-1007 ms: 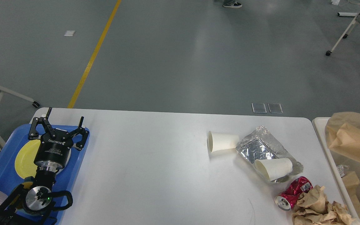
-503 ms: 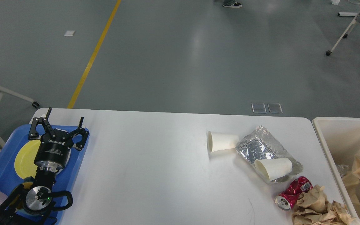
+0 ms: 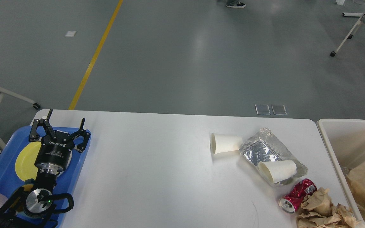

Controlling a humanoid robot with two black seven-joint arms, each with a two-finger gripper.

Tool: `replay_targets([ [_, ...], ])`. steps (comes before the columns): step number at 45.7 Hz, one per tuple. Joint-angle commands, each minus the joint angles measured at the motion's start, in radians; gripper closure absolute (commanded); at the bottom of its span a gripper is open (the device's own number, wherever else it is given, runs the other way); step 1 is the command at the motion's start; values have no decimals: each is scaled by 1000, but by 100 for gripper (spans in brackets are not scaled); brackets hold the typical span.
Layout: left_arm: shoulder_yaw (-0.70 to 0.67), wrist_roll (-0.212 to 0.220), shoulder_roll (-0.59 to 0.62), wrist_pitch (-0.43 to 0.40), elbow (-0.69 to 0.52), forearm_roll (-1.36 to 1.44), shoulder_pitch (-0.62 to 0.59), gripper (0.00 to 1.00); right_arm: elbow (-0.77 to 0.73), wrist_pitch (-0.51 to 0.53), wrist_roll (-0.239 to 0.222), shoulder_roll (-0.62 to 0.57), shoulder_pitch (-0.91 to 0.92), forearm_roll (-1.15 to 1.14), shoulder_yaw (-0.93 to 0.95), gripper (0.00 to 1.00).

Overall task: Tidy desktop
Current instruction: 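Raise the right gripper out of the bin and swing it back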

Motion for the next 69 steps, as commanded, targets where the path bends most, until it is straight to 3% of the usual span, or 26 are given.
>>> replay_targets([
  [1, 0, 0, 0, 0, 0, 0, -1, 4, -5, -7, 2, 7, -4, 0, 3, 100],
  [2, 0, 0, 0, 0, 0, 0, -1, 4, -5, -10, 2, 7, -4, 0, 3, 91],
  [5, 0, 0, 0, 0, 0, 0, -1, 4, -5, -36, 3, 3, 2, -1, 2, 20],
  [6, 0, 0, 0, 0, 0, -1, -1, 4, -6, -48, 3, 4, 3, -2, 2, 1],
  [25, 0, 0, 0, 0, 0, -1, -1, 4, 1, -70, 5, 7, 22, -17, -8, 0],
  [32, 0, 0, 0, 0, 0, -1, 1, 4, 43, -30, 0, -34, 114, -40, -31, 0],
  [38, 0, 0, 0, 0, 0, 0, -1, 4, 187, 111, 0, -129, 297, -132, -60, 0],
  [48, 0, 0, 0, 0, 0, 0, -1, 4, 679, 318, -1, -238, 790, -434, -190, 0],
  [51, 0, 0, 0, 0, 0, -1, -1, 4, 797, 392, -1, -229, 960, -454, -283, 0],
  [54, -2, 0, 0, 0, 0, 0, -1, 4, 909, 542, -1, -177, 1164, -451, -366, 0],
  [63, 0, 1, 0, 0, 0, 0, -1, 4, 1078, 954, -1, -65, 1526, -445, -373, 0],
  [69, 0, 0, 0, 0, 0, 0, -1, 4, 1185, 973, -4, -29, 1692, -381, -379, 0],
])
